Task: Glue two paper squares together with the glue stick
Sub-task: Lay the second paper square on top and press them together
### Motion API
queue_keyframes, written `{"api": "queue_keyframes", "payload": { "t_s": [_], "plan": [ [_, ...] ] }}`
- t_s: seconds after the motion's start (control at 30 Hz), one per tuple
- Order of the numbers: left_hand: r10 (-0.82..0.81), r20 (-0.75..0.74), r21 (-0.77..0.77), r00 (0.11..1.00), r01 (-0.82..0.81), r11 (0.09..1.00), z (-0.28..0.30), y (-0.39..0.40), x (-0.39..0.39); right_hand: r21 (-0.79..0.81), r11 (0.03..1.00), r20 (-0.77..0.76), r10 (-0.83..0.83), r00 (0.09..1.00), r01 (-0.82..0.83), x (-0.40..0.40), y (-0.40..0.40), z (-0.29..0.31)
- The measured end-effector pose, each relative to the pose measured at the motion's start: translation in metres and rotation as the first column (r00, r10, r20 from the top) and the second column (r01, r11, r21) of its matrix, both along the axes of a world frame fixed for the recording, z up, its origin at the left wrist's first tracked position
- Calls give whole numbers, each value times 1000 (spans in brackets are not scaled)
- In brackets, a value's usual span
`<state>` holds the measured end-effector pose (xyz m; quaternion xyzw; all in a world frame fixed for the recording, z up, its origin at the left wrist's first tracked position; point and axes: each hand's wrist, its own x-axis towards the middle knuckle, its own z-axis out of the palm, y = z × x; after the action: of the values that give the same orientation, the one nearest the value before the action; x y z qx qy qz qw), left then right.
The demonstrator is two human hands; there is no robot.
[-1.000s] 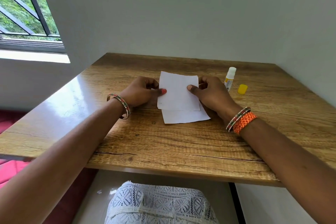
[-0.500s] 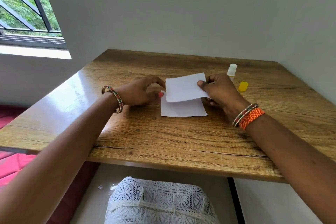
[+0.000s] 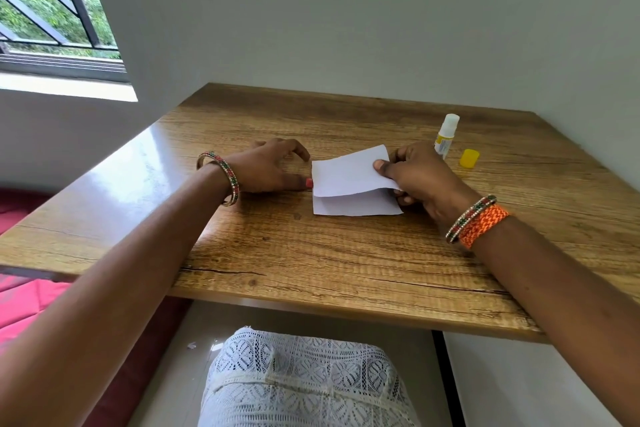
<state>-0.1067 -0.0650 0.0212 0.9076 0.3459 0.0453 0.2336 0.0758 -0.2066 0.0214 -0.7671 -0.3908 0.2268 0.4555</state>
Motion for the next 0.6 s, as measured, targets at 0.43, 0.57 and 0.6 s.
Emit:
{"api": "queue_keyframes", "payload": {
  "t_s": [0.43, 0.57, 0.6],
  "plan": [
    [61, -108, -3, 992, -62, 998, 3, -4, 1, -31, 999, 81, -3, 997, 6, 1, 1, -1],
    [59, -130, 0, 990, -59, 998, 4, -5, 1, -34, 999, 90, -2, 996, 5, 1, 0, -1],
    [59, -134, -1, 989, -60, 998, 4, -5, 1, -35, 999, 92, -2, 996, 5, 1, 0, -1]
  ]
}}
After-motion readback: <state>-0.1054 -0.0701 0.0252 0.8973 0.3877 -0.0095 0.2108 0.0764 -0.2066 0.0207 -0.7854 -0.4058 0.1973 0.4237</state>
